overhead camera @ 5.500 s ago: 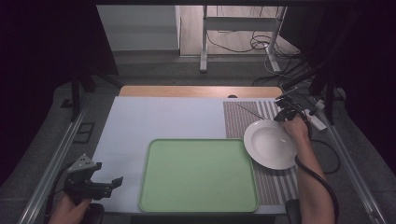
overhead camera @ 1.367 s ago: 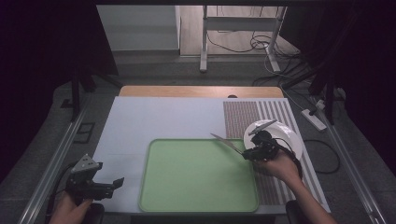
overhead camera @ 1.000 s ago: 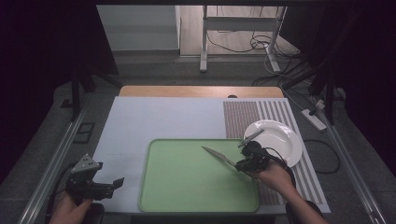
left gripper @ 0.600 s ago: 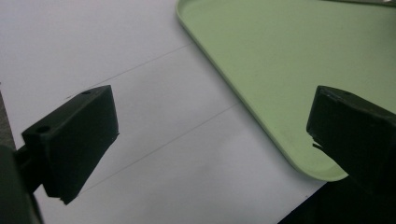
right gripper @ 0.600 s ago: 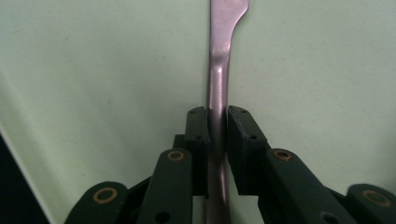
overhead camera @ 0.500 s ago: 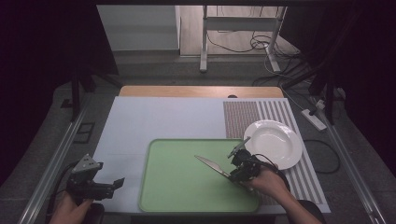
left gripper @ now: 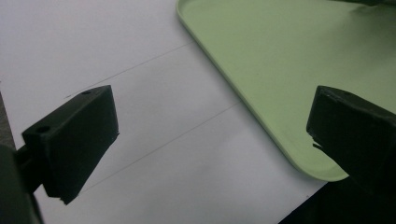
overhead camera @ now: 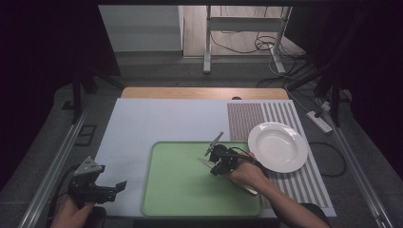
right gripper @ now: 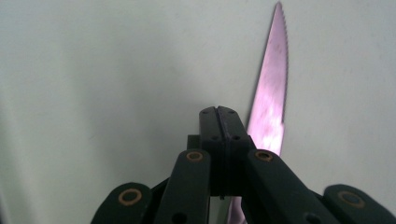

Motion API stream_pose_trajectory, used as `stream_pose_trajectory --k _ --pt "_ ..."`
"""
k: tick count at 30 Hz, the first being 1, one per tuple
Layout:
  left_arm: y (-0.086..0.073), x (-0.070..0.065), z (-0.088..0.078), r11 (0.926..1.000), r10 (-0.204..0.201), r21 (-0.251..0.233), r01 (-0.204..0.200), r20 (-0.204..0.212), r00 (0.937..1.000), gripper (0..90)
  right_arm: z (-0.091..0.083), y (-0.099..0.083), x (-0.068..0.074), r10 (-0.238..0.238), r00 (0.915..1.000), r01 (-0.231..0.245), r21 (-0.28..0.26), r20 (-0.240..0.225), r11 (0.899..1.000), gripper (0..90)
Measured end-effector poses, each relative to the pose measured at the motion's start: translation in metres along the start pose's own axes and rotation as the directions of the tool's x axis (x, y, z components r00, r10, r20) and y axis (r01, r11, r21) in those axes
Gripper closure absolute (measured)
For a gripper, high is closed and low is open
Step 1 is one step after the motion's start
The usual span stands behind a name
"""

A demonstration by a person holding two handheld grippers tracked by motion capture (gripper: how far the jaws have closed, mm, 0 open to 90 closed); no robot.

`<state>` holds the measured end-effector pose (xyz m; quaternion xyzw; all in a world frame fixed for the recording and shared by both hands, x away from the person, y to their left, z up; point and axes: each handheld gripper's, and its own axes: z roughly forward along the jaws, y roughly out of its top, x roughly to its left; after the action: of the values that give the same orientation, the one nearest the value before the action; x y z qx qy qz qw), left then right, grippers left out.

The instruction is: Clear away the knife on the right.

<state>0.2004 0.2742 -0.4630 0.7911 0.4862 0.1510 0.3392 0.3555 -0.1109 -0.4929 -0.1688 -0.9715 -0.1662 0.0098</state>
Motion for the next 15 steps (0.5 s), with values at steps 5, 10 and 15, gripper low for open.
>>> stream_pose_trajectory --k 5,10,15 --pt "0.000 0.000 0.000 1.0000 0.001 0.000 -0.001 0.000 1.0000 2.4 0.007 0.006 -0.008 -0.018 0.9996 0.018 0.021 0.022 1.000 90.0" --pt "0.000 -0.001 0.000 1.0000 0.003 0.001 -0.003 -0.001 1.0000 2.4 0.003 -0.002 -0.016 -0.039 0.9989 0.039 0.009 0.027 0.999 90.0" --pt "0.000 -0.001 0.000 1.0000 0.004 0.002 -0.004 -0.002 1.0000 2.4 -0.002 -0.012 -0.027 -0.006 0.9983 0.005 0.004 0.058 1.000 90.0"
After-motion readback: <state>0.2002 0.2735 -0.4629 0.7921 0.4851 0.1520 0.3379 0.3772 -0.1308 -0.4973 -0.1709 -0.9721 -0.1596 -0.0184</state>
